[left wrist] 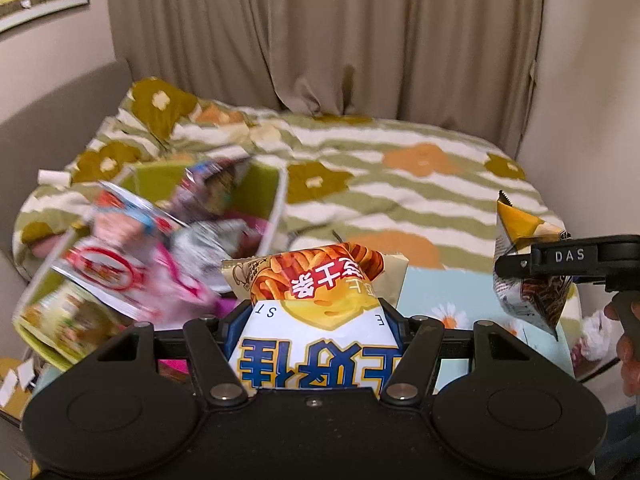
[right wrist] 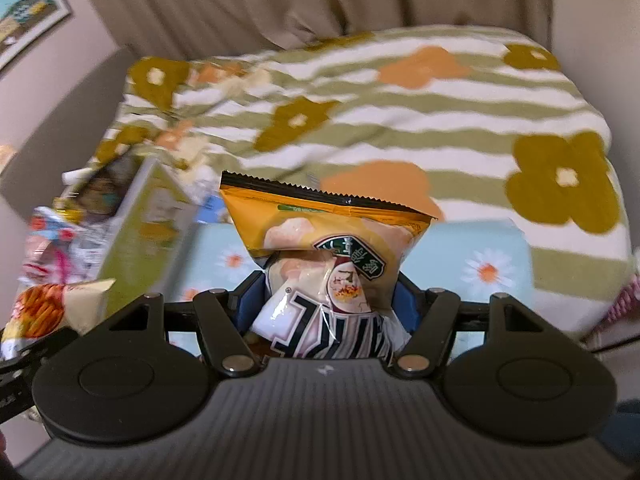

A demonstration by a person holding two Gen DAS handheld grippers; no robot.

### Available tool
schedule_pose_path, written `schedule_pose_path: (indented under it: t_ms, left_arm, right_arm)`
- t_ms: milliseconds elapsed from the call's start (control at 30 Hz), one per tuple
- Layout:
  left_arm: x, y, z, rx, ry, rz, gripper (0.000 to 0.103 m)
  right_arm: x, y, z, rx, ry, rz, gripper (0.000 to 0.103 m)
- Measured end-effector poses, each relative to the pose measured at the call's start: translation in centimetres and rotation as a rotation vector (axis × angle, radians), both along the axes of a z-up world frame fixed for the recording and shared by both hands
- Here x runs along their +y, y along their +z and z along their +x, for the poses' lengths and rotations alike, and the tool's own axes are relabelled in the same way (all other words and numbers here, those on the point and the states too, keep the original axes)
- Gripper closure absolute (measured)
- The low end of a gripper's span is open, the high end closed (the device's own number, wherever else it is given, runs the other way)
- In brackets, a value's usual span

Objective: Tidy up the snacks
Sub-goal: 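Carry both bags to the yellow box and release them inside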

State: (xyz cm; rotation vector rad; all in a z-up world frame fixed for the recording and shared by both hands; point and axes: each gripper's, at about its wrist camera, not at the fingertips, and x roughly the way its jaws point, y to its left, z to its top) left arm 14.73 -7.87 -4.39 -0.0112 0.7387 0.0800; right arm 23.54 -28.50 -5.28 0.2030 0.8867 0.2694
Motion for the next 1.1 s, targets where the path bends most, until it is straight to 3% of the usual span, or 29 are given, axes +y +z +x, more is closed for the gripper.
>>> schedule_pose_path:
  t_ms: [367, 533, 800, 1000, 1033, 1067, 1100]
  left_arm:
    - [8.5, 5.7, -0.3, -0.138, 0.017, 0.031, 0.036]
    - [13.8, 7.3, 1.5, -0.150, -0.006, 0.020, 0.036]
    - [20.6, 7.1, 7.4, -0.127, -0.093, -0.019, 0.035]
    - [23.3, 5.4, 12.6, -0.067, -0.173, -0.048, 0.035]
    - [23.5, 5.0, 13.2, -0.056, -0.184, -0.056, 0.034]
    - [23.7, 4.6, 13.8, -0.045, -0.193, -0.065, 0.025]
    - [24.0, 4.2, 14.4, -0.030, -0.200, -0.073, 0.009]
  right_arm:
    - [11.2, 6.1, -2.8, -0.149, 0.129, 0.013, 0.022]
    - [17.0, 7.5, -3.0, -0.177, 0.130, 0.015, 0.022]
    - [24.3, 7.3, -1.4, -0.171, 0.079, -0.008, 0.022]
    - [27.4, 6.3, 0.1, -0.131, 0.012, -0.039, 0.022]
    - [27.8, 6.1, 0.4, -0.124, 0.000, -0.044, 0.022]
    - [28.0, 6.0, 0.4, -0.121, -0.007, -0.046, 0.022]
    - [28.2, 5.9, 0.5, -0.117, -0.016, -0.049, 0.022]
